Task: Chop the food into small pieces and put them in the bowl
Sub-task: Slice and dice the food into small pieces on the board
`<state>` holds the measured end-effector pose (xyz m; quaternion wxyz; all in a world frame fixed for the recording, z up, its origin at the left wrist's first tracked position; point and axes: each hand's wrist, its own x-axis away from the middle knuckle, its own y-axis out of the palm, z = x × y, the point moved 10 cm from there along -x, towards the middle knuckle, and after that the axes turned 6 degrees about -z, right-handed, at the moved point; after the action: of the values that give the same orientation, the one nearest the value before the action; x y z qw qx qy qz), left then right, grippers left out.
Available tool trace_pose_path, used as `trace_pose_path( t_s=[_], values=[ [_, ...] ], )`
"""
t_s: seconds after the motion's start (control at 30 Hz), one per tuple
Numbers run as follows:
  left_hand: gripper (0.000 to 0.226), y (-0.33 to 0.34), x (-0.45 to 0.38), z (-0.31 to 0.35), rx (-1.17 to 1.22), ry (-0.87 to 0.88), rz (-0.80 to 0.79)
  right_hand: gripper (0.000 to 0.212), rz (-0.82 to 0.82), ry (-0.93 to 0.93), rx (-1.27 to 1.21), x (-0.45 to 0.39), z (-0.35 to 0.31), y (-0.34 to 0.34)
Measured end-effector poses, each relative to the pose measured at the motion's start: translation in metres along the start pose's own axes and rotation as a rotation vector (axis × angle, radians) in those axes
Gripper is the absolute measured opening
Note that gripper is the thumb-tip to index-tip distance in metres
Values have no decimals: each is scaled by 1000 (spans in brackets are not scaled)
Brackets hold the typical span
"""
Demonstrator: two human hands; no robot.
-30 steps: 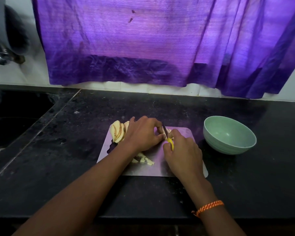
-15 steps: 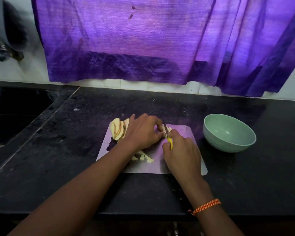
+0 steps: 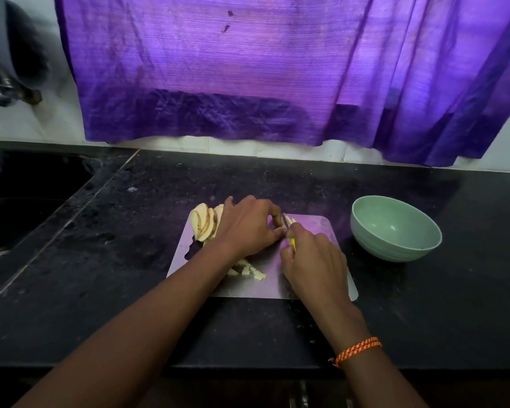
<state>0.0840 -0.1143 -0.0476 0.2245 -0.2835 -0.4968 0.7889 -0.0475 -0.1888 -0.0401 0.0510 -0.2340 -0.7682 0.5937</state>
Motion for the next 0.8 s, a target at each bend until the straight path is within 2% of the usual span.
trace_pose_path(
  t_s=[0.1,0.43,0.8],
  values=[
    [25,-1,1,3,-24,-12,2,33,-16,-2,0,4,1,-3],
    [30,1,-2,5,-44,-11,-11,41,-23,36,38,40,14,-7],
    [24,1,0,1,17,-2,14,41,20,84,-37,43,18,-21]
  ],
)
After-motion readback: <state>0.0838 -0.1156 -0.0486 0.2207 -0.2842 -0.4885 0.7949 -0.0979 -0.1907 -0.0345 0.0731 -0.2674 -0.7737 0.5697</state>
